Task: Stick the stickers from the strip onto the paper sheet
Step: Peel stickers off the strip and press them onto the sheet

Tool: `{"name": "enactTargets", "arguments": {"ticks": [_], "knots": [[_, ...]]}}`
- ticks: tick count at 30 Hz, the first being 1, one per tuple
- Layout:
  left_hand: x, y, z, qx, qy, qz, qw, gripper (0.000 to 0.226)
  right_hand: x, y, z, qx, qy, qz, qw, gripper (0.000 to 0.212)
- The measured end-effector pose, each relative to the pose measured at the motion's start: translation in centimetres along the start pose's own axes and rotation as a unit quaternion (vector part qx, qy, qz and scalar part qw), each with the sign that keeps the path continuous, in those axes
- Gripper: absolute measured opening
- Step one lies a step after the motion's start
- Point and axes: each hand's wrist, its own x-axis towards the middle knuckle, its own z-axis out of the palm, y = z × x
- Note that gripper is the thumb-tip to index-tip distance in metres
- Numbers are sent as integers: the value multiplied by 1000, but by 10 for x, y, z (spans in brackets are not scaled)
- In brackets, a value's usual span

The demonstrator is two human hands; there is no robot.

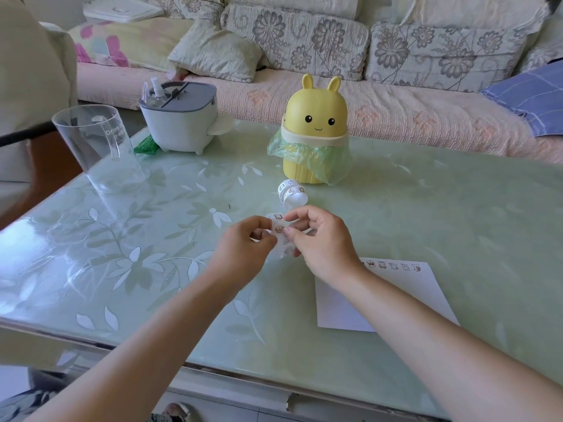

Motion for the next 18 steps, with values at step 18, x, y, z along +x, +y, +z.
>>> {"name": "enactTargets", "arguments": {"ticks": [18], "knots": [[-11,18,-4,-70,13,-28,997,25,0,-2,-6,-37,19,-62,997,10]]}}
